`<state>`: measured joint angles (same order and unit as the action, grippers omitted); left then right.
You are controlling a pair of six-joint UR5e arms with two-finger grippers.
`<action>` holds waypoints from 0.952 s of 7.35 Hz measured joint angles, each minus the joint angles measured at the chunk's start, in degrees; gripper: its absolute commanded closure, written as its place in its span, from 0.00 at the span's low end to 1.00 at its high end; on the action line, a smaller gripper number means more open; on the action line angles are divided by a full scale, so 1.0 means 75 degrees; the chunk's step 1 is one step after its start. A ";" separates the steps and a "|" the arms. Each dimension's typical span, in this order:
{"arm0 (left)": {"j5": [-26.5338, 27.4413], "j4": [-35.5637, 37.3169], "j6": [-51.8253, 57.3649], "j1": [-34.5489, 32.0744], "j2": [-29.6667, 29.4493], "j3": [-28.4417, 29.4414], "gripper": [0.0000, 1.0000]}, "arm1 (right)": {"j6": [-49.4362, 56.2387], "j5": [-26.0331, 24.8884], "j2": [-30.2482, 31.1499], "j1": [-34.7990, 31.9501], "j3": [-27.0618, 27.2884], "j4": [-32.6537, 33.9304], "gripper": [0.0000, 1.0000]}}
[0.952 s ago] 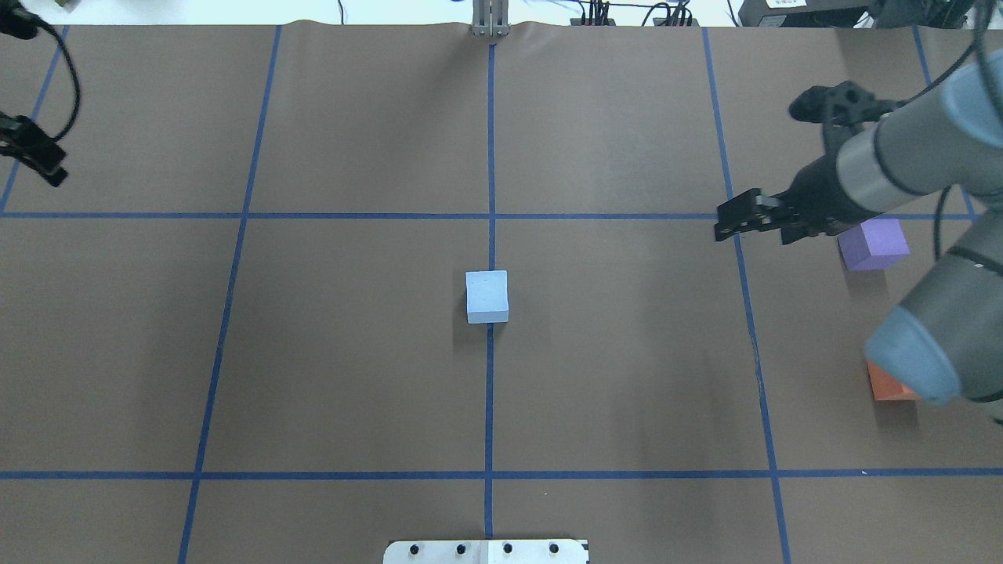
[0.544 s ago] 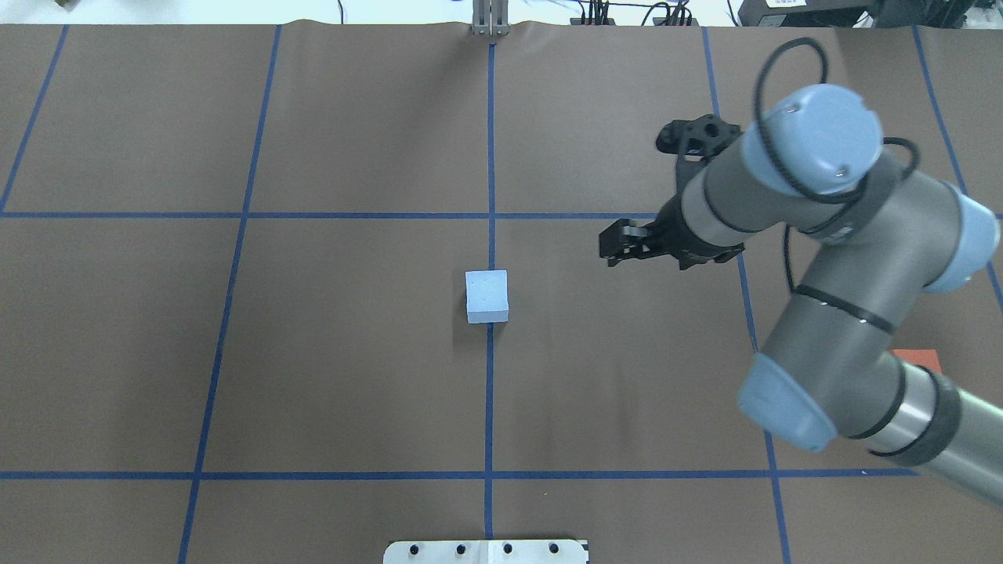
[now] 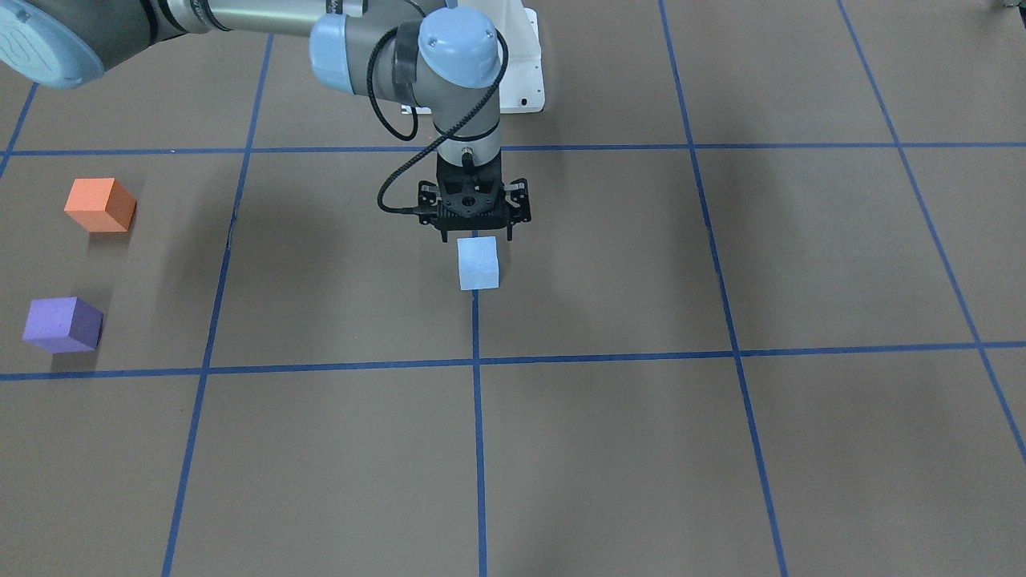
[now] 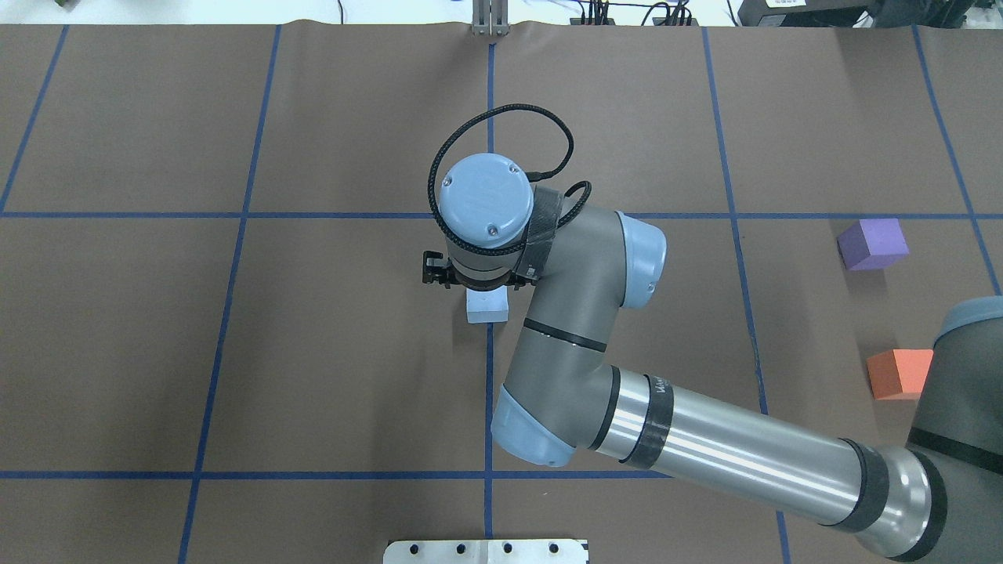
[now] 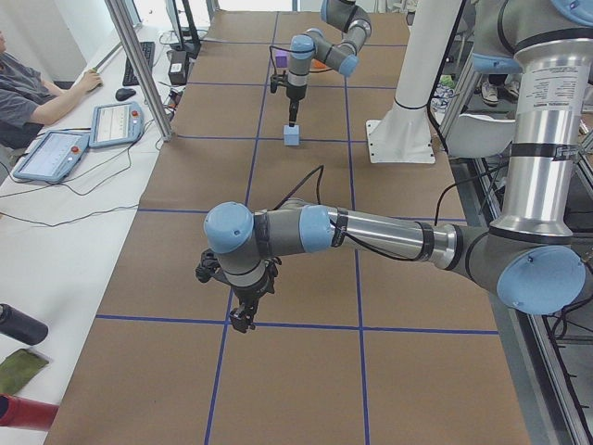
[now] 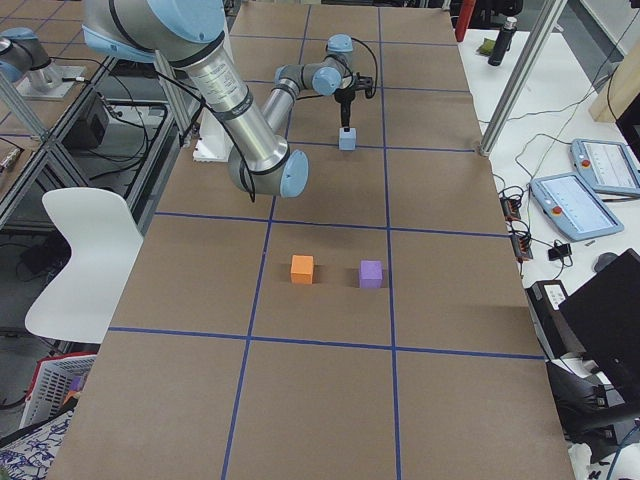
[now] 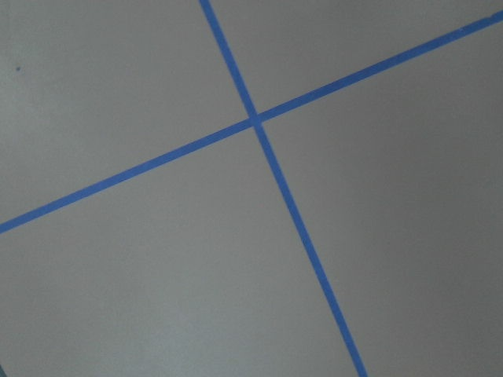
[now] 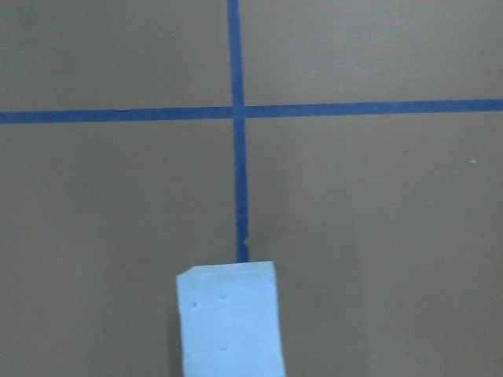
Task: Place blue block between orange and purple blocks
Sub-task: 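Lower the right gripper onto the light blue cube and grasp it, then carry the light blue cube with the right gripper toward the purple cube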
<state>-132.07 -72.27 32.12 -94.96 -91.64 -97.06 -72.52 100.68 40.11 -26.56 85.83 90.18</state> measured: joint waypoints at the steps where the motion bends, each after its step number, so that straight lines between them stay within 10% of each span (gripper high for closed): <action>1: -0.0106 -0.0030 0.0002 -0.0011 0.0060 -0.0003 0.00 | 0.0025 -0.0102 -0.0028 0.0095 -0.0336 -0.0243 0.00; 4: -0.0221 -0.0033 -0.0005 -0.0017 0.0107 -0.0007 0.00 | 0.0302 -0.0161 0.0166 0.0161 -0.0551 -0.0346 0.01; 5: -0.0225 -0.0035 -0.0006 -0.0017 0.0110 -0.0007 0.00 | 0.0344 -0.0163 0.0241 0.0169 -0.0563 -0.0366 0.35; 6: -0.0226 -0.0037 -0.0006 -0.0018 0.0112 -0.0006 0.00 | 0.0331 -0.0165 0.0250 0.0178 -0.0564 -0.0395 0.95; 7: -0.0226 -0.0037 -0.0006 -0.0018 0.0112 0.0012 0.00 | 0.0306 -0.0159 0.0231 0.0183 -0.0563 -0.0426 1.00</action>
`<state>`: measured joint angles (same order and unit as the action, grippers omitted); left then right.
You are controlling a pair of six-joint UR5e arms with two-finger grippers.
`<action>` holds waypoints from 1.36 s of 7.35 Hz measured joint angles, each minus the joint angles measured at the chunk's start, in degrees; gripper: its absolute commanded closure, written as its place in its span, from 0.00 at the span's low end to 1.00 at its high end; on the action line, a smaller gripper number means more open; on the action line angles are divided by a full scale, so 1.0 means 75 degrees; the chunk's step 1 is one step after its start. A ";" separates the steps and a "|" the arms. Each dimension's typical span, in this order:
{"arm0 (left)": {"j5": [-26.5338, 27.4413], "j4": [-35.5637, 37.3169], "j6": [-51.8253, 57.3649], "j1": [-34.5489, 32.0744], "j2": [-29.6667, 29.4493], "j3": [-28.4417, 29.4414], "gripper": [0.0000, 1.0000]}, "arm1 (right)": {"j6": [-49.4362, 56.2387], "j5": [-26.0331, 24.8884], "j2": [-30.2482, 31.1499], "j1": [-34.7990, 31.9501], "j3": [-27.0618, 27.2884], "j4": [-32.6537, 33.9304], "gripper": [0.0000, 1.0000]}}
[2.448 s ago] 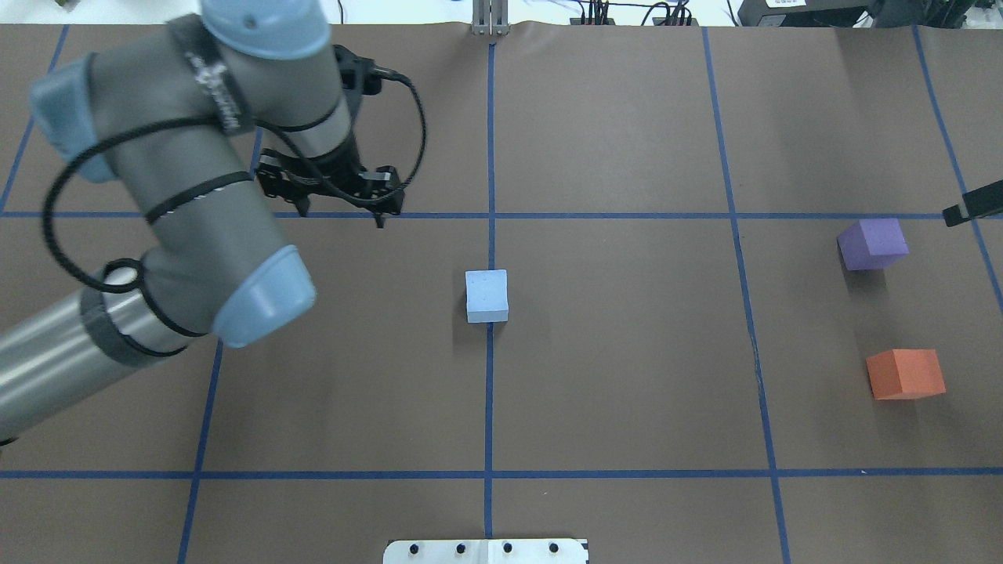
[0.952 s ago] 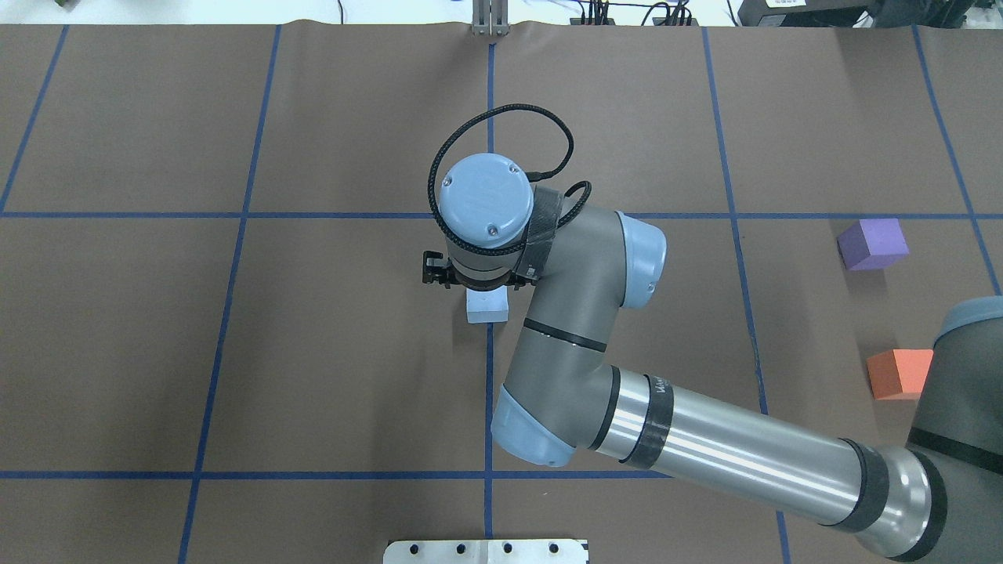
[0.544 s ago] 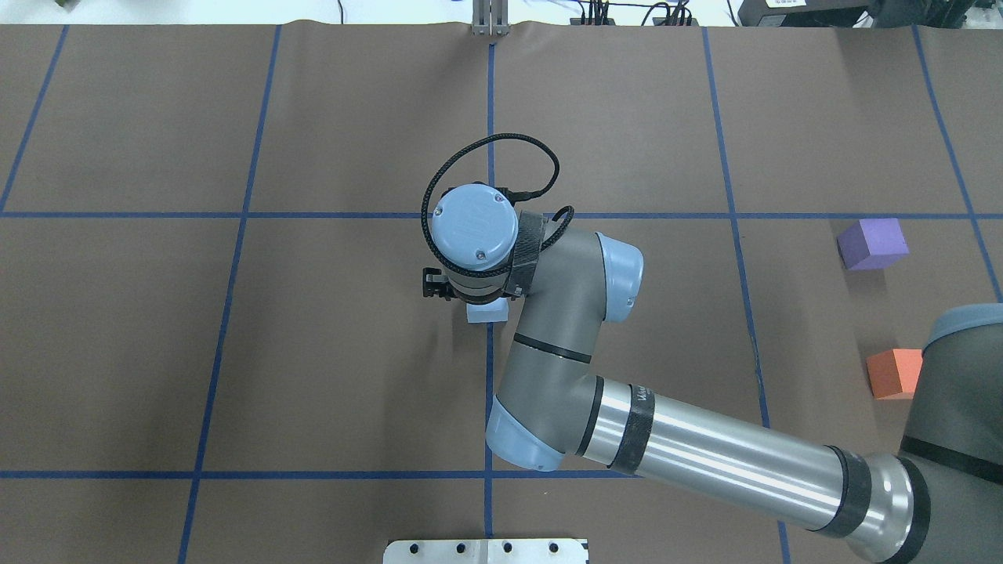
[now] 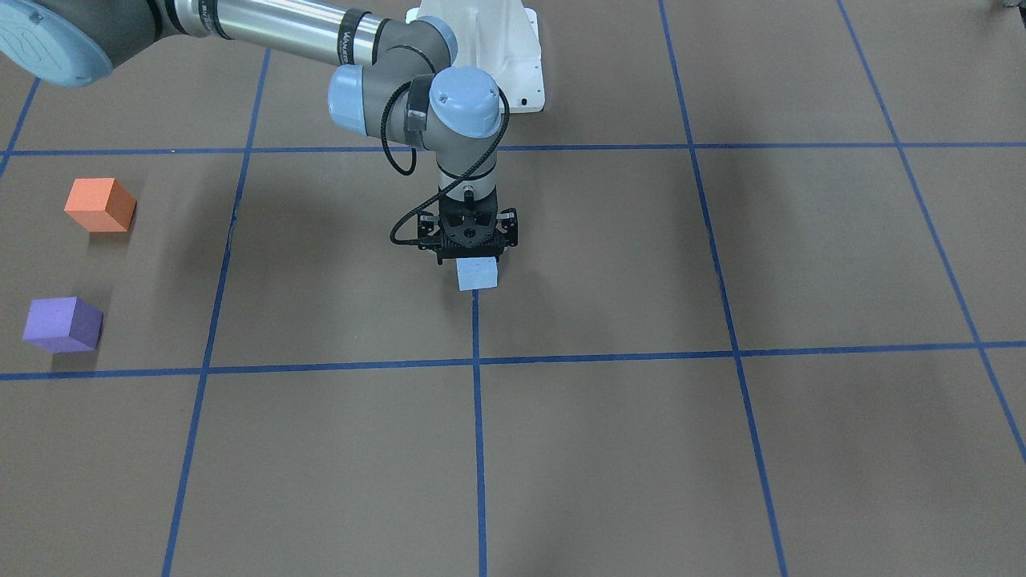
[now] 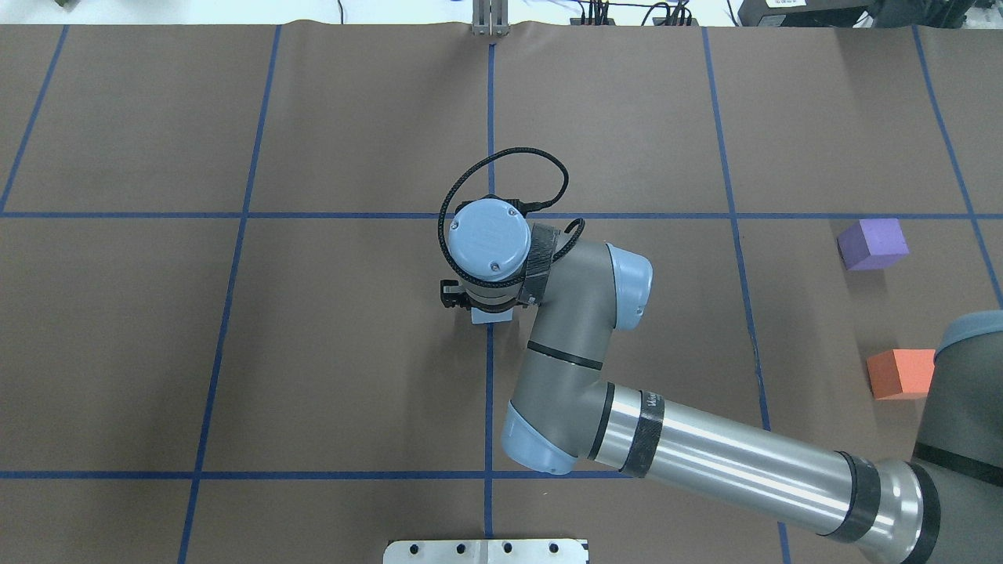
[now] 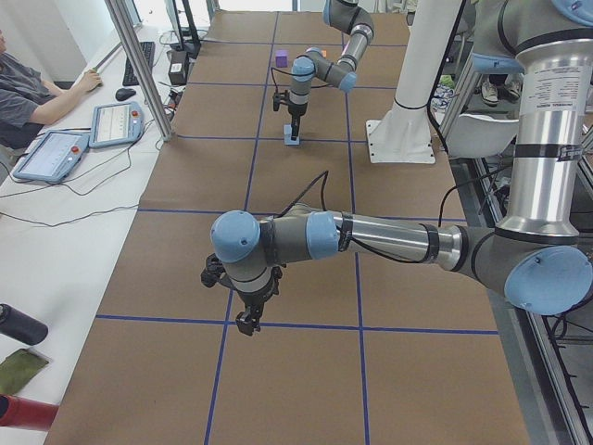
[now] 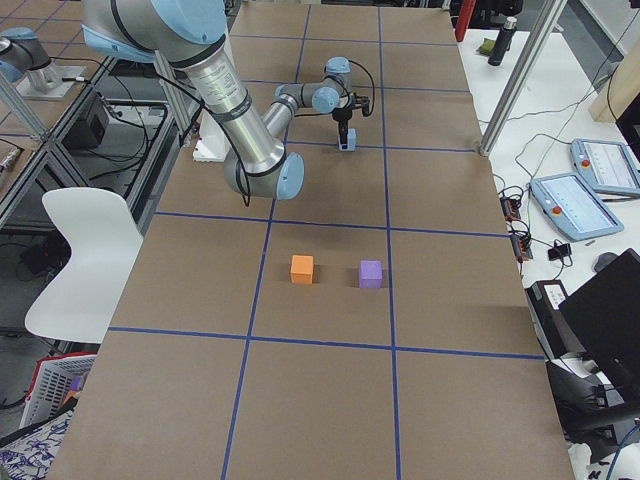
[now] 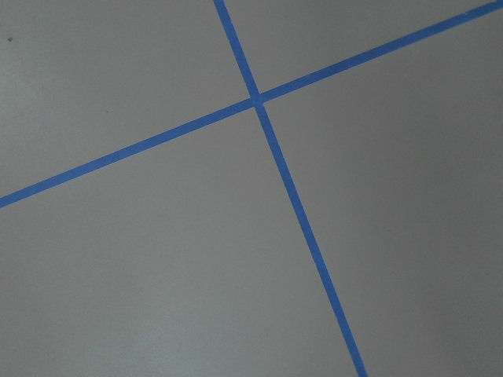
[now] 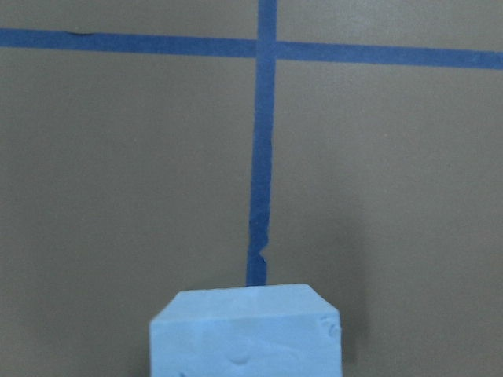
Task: Place blue block between orange and purple blocks
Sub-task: 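Carry the light blue cube with the right gripper toward the purple cube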
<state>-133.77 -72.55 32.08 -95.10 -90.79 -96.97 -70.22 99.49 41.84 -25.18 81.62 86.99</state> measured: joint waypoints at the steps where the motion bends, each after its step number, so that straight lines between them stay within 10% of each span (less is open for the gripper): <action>1: 0.0000 -0.0003 0.0000 0.0000 0.0004 0.0029 0.00 | -0.0015 0.0006 -0.0016 0.0002 0.0007 -0.0013 1.00; 5: -0.0087 -0.0115 -0.0346 -0.0003 0.0154 0.0024 0.00 | 0.0082 0.0281 0.0415 -0.0366 0.0914 0.0083 1.00; 10: -0.0409 -0.3382 -0.3460 0.0011 0.1002 0.0026 0.00 | 0.2443 0.2034 0.3224 -0.2589 0.3808 0.1189 1.00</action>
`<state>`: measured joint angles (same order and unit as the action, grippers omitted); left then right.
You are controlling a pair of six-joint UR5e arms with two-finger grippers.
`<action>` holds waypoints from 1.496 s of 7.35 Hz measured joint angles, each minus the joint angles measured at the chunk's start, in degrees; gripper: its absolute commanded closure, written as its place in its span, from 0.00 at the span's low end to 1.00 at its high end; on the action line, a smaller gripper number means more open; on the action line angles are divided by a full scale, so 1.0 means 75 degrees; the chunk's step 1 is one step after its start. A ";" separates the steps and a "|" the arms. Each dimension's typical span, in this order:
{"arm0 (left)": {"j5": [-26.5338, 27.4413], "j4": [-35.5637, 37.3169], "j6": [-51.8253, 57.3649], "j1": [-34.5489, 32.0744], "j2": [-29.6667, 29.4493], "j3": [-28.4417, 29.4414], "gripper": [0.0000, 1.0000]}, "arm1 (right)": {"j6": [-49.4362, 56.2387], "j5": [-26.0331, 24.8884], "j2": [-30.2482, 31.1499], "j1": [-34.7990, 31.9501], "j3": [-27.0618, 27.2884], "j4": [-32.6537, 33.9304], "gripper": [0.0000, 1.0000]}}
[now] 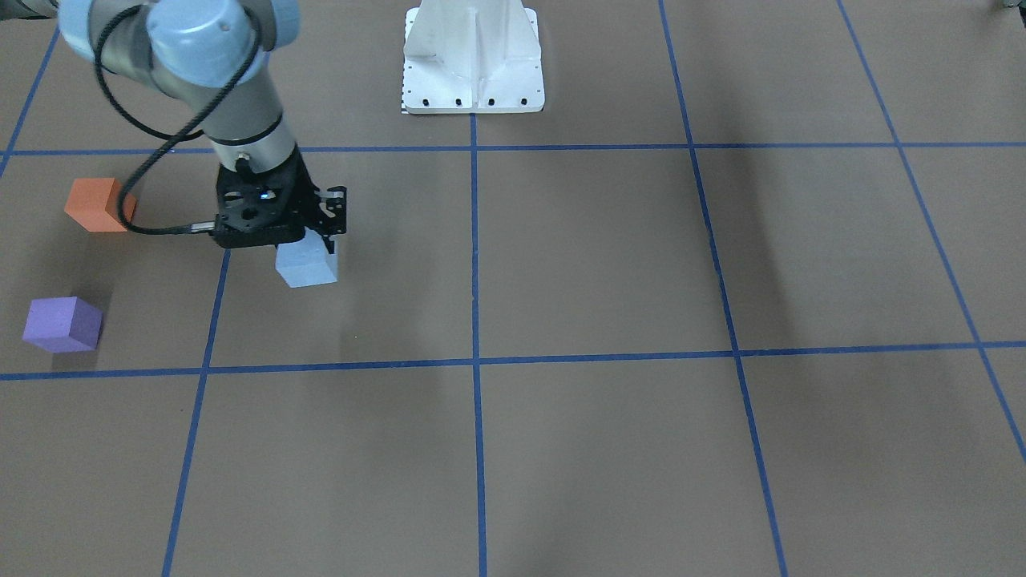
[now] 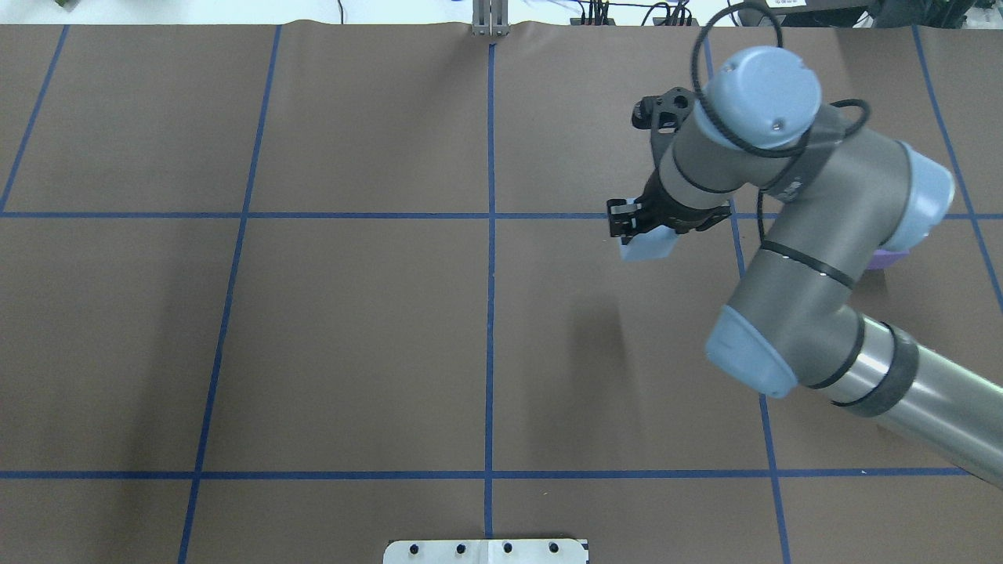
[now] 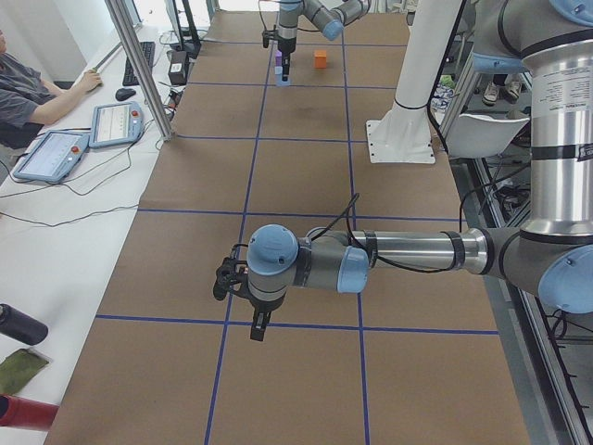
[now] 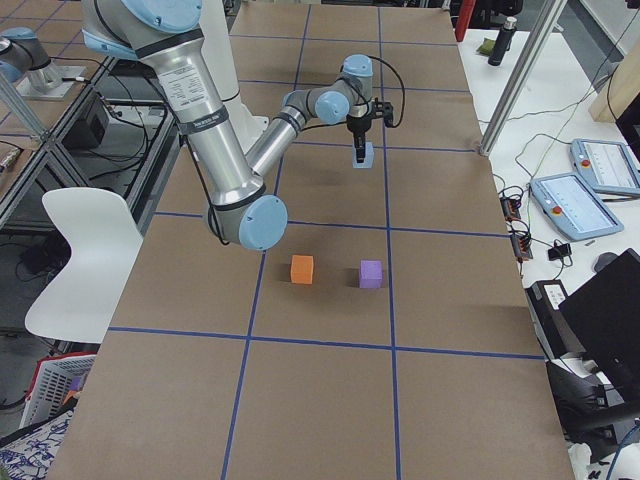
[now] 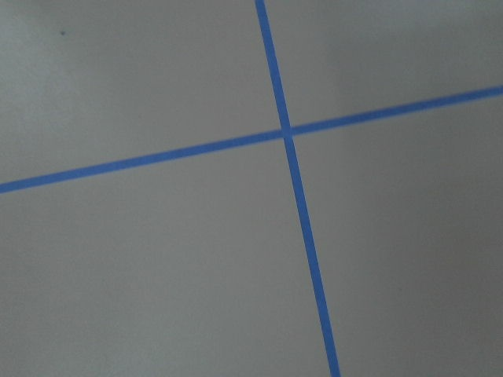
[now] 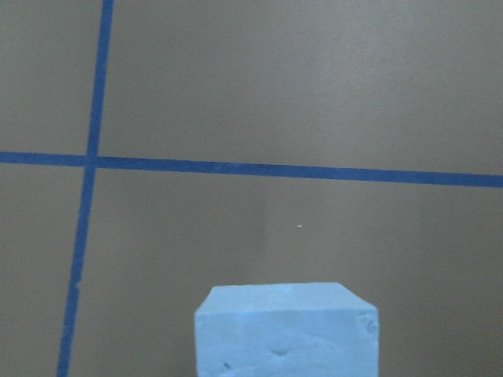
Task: Place blue block between orange and purple blocks
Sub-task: 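Carry the light blue cube with the right gripper toward the purple cube, then set the cube between the purple and orange cubes and release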
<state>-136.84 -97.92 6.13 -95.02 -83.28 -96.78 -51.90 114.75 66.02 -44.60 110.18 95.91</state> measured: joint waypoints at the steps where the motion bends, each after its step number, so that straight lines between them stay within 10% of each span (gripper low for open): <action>1: -0.0001 -0.0087 -0.0089 0.0001 0.0012 0.0001 0.00 | 0.0249 0.0310 0.0828 -0.0461 0.0162 -0.0446 1.00; 4: -0.0009 -0.0127 -0.0136 0.0011 0.0018 -0.0004 0.00 | 0.0347 0.0849 0.3055 -0.1323 0.0094 -0.2489 1.00; 9: -0.0013 -0.0139 -0.0138 0.0024 0.0026 -0.0022 0.00 | -0.0398 0.0998 0.4512 -0.1510 -0.1563 -0.6119 1.00; 11: -0.0013 -0.0140 -0.0136 0.0024 0.0029 -0.0022 0.00 | -0.0920 0.0968 0.4543 -0.1425 -0.2099 -0.7141 0.72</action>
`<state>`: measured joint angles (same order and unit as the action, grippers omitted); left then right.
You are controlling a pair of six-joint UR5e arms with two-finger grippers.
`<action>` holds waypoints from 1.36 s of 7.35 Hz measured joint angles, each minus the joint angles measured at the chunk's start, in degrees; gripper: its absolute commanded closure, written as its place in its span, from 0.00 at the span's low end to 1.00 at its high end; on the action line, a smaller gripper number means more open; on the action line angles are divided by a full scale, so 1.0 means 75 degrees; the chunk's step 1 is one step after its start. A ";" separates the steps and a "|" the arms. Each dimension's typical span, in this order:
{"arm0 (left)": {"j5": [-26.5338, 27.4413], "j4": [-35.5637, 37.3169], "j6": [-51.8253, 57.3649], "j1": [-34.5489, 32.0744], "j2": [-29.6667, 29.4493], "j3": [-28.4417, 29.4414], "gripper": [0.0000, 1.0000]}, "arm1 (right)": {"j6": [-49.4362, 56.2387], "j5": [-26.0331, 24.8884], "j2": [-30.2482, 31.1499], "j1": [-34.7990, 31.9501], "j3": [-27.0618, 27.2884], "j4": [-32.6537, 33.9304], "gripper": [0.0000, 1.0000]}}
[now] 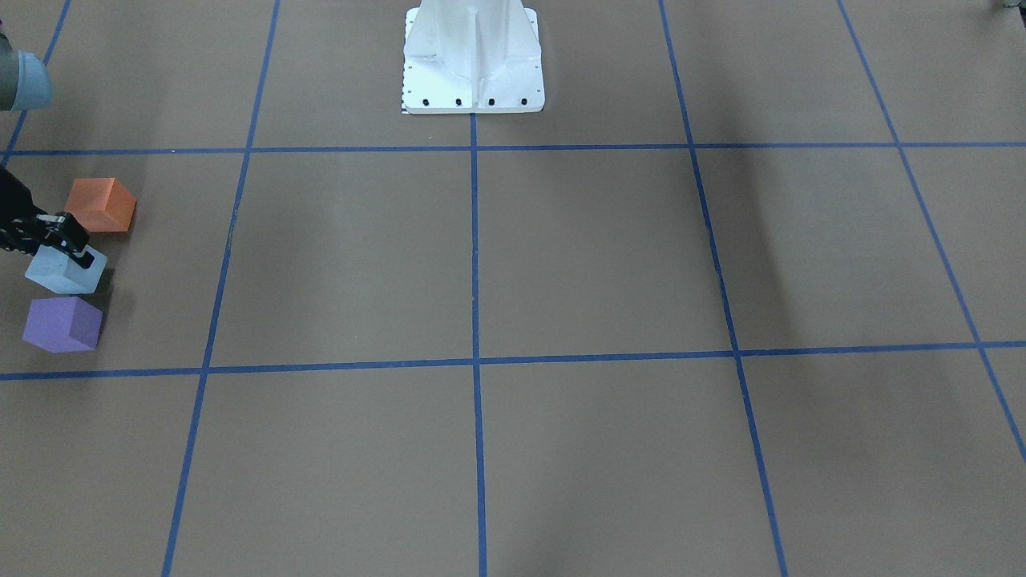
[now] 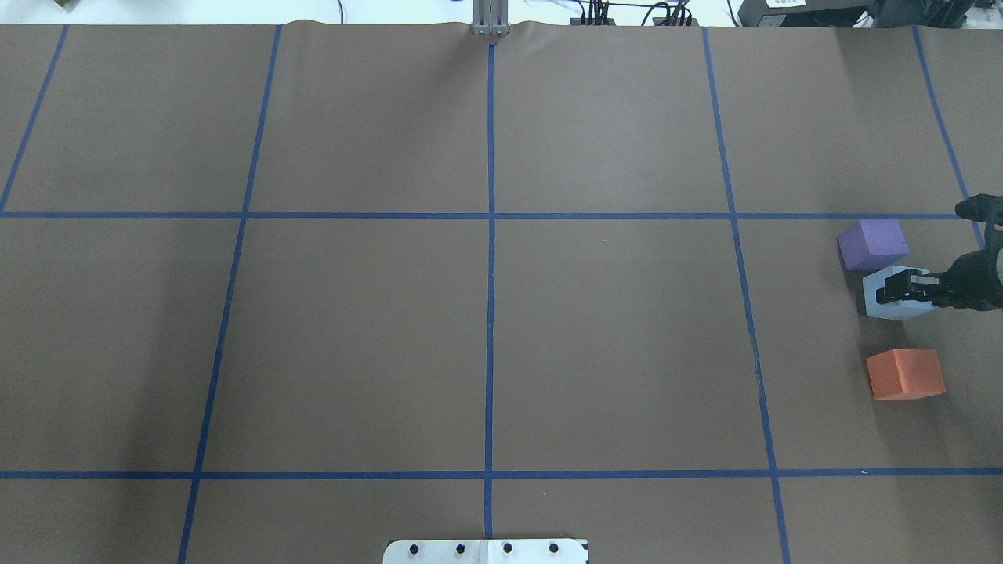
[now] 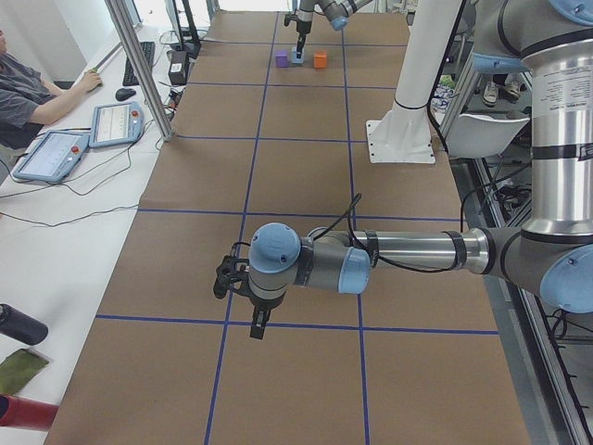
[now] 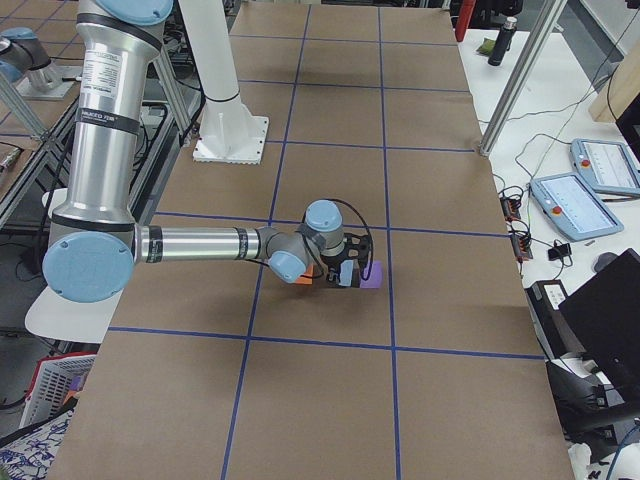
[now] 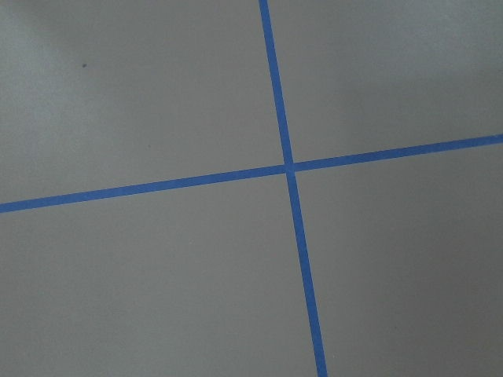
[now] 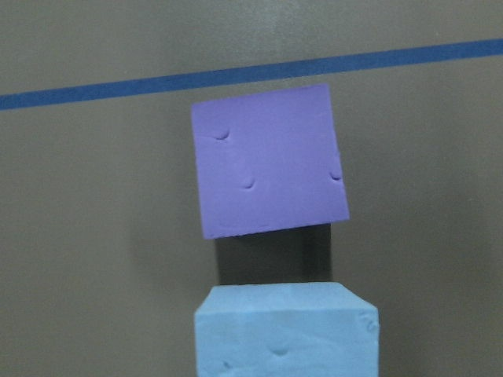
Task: Place blue block between orange and purple blocks
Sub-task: 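Set the cube between the purple and orange cubes and release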
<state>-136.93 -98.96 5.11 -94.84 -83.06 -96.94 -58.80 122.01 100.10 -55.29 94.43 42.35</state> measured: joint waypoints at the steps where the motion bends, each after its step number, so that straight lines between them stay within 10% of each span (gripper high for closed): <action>1: 0.0000 0.0000 0.0005 0.0000 0.0001 0.0000 0.00 | -0.0057 -0.0081 -0.0020 0.0137 -0.0061 -0.0135 0.46; 2: 0.0000 0.0000 0.0006 0.0000 0.0001 0.0000 0.00 | -0.0041 -0.0310 -0.0035 0.0387 -0.0069 -0.0180 0.08; 3: 0.0000 0.0000 0.0002 0.0000 0.0001 0.0000 0.00 | 0.0082 -0.0578 -0.0035 0.0660 -0.0058 -0.0194 0.00; 10: -0.0011 0.0000 0.0006 0.0003 0.0012 0.0002 0.00 | 0.2443 0.0652 0.0219 -0.0762 0.0279 0.0085 0.00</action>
<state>-137.02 -98.97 5.16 -94.81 -82.97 -96.93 -40.48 126.90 101.74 -61.00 96.52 42.99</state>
